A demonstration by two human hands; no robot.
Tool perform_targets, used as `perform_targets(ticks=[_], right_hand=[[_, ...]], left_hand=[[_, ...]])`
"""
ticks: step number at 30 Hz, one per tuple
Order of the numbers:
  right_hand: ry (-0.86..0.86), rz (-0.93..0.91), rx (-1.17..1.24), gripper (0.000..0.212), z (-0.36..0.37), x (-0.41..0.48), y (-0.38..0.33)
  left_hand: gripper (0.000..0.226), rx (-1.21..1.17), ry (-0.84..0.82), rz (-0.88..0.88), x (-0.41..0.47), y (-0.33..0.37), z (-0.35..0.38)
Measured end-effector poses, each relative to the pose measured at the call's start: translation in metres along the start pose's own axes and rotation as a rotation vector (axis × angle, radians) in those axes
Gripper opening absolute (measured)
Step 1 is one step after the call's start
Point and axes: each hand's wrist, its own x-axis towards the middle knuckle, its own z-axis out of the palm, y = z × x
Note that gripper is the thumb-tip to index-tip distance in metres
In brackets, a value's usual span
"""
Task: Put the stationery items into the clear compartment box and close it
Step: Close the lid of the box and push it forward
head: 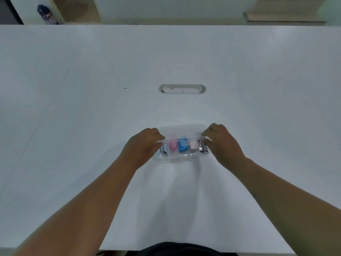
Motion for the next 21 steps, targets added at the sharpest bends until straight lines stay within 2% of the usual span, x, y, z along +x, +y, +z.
perform_targets(ticks=[3, 6, 9, 14, 21], right_hand=[[-0.027, -0.05, -0.127, 0.011, 0.013, -0.017, -0.007], [-0.028, -0.009, -0.162, 0.016, 0.028, -0.03, -0.015], [-0.06, 0.028, -0.162, 0.02, 0.041, -0.04, -0.023], [-0.114, 0.029, -0.109, 0.042, 0.055, -0.046, -0.029], [-0.139, 0.071, -0.07, 0.036, 0.066, -0.041, -0.024]], left_hand=[[0.021, 0.099, -0.009, 0.031, -0.01, -0.002, 0.013], [0.016, 0.202, -0.018, 0.079, -0.015, -0.004, 0.021], [0.024, 0.258, -0.069, 0.101, -0.02, -0.009, 0.03], [0.032, 0.287, -0.065, 0.128, -0.024, -0.011, 0.04], [0.036, 0.25, -0.029, 0.118, -0.024, -0.013, 0.046]])
